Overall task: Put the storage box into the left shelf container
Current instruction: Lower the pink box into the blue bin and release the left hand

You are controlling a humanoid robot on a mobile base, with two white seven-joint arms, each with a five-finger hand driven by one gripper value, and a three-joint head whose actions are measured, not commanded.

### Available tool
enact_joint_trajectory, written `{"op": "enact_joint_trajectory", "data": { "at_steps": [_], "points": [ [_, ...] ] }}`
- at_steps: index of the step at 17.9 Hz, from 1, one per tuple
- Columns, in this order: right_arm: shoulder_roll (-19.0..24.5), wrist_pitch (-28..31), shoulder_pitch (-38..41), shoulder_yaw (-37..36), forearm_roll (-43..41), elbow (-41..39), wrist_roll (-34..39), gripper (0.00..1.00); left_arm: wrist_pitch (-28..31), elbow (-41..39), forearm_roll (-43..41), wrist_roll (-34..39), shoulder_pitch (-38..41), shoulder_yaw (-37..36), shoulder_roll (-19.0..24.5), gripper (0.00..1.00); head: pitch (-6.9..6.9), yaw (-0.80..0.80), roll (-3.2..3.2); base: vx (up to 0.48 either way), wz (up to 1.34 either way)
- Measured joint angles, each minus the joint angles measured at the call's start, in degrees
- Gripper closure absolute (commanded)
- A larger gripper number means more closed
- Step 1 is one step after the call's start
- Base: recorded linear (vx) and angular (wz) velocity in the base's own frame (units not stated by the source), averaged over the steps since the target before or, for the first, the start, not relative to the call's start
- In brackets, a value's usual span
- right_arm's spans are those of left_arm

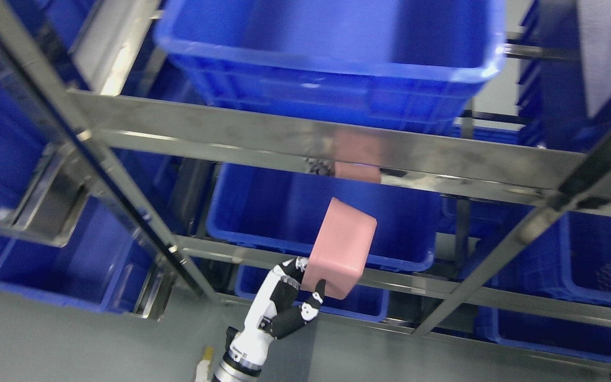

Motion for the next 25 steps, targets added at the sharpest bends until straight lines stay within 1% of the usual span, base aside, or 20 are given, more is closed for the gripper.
{"op": "enact_joint_trajectory", "data": {
  "at_steps": [4,8,13,15,16,17,18,19,20,22,24,25],
  "points": [
    [0.0,0.0,0.0,0.0,0.0,0.0,0.0,0.0,4.3,3.0,-6.9,-3.1,-9.0,4.8,1.1,0.98,0.0,0.0,0.0,0.062,-0.32],
    [0.0,0.0,0.0,0.0,0.0,0.0,0.0,0.0,5.4,8.2,-17.6,-7.1,-17.5,9.4,2.9,0.97,0.0,0.0,0.0,0.017,-0.07],
    [0.0,0.0,0.0,0.0,0.0,0.0,0.0,0.0,2.1,17.2,-31.7,-8.5,-26.6,13.5,2.4,0.94,0.0,0.0,0.0,-0.011,0.06],
    [0.0,0.0,0.0,0.0,0.0,0.0,0.0,0.0,0.4,21.0,-37.5,-8.6,-29.2,13.8,2.0,0.93,0.0,0.0,0.0,0.0,0.0],
    [0.0,0.0,0.0,0.0,0.0,0.0,0.0,0.0,0.2,22.5,-39.7,-8.6,-30.1,13.7,1.8,0.9,0.0,0.0,0.0,0.0,0.0],
    [0.0,0.0,0.0,0.0,0.0,0.0,0.0,0.0,-0.1,24.2,-41.6,-8.6,-31.1,13.6,1.6,0.86,0.0,0.0,0.0,0.0,0.0],
    [0.0,0.0,0.0,0.0,0.0,0.0,0.0,0.0,-0.4,25.5,-43.0,-8.6,-31.8,13.5,1.5,0.77,0.0,0.0,0.0,0.008,-0.05],
    [0.0,0.0,0.0,0.0,0.0,0.0,0.0,0.0,-0.4,26.8,-44.3,-8.6,-32.5,13.3,1.3,0.63,0.0,0.0,0.0,0.008,-0.05],
    [0.0,0.0,0.0,0.0,0.0,0.0,0.0,0.0,-0.5,27.8,-45.2,-8.5,-33.0,13.2,1.2,0.52,0.0,0.0,0.0,-0.001,-0.01],
    [0.0,0.0,0.0,0.0,0.0,0.0,0.0,0.0,-0.6,29.3,-46.6,-8.4,-33.8,13.2,1.0,0.4,0.0,0.0,0.0,-0.001,-0.01],
    [0.0,0.0,0.0,0.0,0.0,0.0,0.0,0.0,-0.6,30.4,-47.4,-8.3,-34.4,13.3,0.8,0.24,0.0,0.0,0.0,0.0,0.0],
    [0.0,0.0,0.0,0.0,0.0,0.0,0.0,0.0,-0.6,30.7,-47.6,-8.3,-34.6,13.4,0.8,0.18,0.0,0.0,0.0,0.0,0.0]
  ]
}}
